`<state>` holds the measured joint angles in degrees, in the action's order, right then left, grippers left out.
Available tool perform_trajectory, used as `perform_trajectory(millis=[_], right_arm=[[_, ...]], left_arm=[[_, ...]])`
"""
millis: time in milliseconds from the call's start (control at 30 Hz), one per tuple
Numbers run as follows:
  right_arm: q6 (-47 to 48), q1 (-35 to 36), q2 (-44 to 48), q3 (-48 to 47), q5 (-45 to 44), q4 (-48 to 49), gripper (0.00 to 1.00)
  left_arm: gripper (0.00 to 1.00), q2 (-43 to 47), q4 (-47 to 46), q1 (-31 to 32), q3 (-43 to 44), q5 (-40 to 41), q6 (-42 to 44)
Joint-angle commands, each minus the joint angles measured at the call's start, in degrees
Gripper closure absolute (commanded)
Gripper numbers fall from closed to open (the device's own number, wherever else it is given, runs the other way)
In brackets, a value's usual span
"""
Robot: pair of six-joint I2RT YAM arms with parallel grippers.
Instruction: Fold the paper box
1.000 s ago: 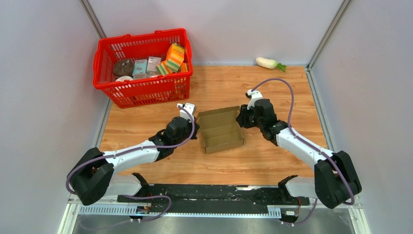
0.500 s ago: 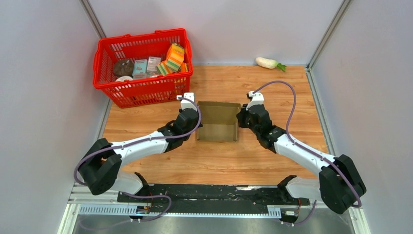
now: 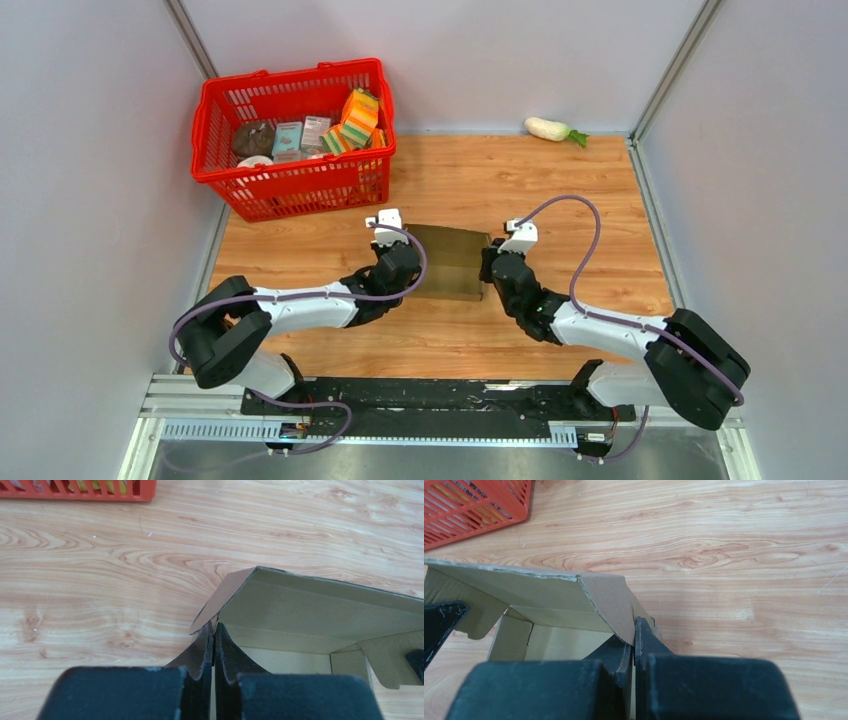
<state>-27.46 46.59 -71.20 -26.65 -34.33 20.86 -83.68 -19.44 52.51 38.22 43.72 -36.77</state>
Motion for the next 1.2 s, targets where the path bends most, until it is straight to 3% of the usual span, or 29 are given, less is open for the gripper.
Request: perform_trajectory(millis=[0,400,667,733,867,933,1033,1133,1167], right_arm=[[-4.61,1.66,0.27,2.83,-10.50,6.03,1.00],[-10.06,9.30,-4.38,6.79,-20.25,7.44,0.96],[-17.60,12.82,-0.71,8.11,-22.98,-4.14,0.83],[-20.86,13.88,4.38,7.06,-22.98,-14.29,0.74],[-29.90,15.02,16.68,4.51,-18.08,-37.25,0.43],[-30.45,15.02,25.82,3.46,-14.30,-46.91,0.38],[-29.92,14.85,36.28,1.36,-7.35,-55.62,0.23],[-27.39,11.70,40.79,-2.16,2.13,-57.60,0.07],[-26.68,9.68,40.09,-5.48,10.51,-57.60,0.00]], left_arm=[[1.00,2.02,-1.82,1.63,-3.58,6.98,-0.84],[1.00,2.47,-7.98,3.91,-9.82,7.87,-0.93],[1.00,-0.08,-11.49,6.11,-11.59,10.41,0.30],[1.00,-0.52,-11.85,6.46,-11.67,11.20,0.47],[1.00,-0.17,-12.37,7.17,-11.94,12.08,1.88],[1.00,0.01,-12.37,7.52,-11.94,12.79,2.49],[1.00,0.88,-12.37,8.13,-12.29,13.40,3.20],[1.00,1.15,-12.37,8.83,-12.55,14.19,3.55],[1.00,1.15,-12.37,8.92,-12.73,14.46,3.55]])
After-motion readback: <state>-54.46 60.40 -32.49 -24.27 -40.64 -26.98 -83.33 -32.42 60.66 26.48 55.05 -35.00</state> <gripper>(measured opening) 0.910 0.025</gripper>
